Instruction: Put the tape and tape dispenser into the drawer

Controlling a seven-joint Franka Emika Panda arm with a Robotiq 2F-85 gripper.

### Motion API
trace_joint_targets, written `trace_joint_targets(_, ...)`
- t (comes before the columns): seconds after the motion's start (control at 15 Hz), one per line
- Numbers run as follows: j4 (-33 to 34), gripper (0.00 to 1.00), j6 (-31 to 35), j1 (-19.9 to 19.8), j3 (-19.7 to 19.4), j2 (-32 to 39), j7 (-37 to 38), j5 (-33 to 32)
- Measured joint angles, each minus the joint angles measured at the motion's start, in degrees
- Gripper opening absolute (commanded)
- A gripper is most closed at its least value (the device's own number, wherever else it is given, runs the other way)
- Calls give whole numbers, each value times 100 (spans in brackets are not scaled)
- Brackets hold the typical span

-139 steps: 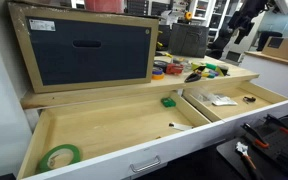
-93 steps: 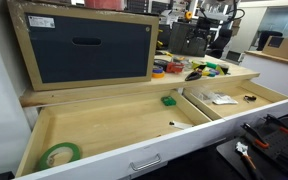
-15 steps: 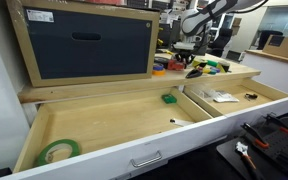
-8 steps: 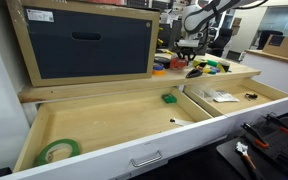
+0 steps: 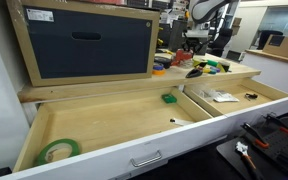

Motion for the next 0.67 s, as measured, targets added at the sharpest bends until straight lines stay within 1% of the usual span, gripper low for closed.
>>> trace_joint_targets(0.47, -308, 6, -115, -38, 56, -376, -1005, -14)
trace_joint_targets(0.67, -415, 6, -179, 5, 163, -406, -1280, -246)
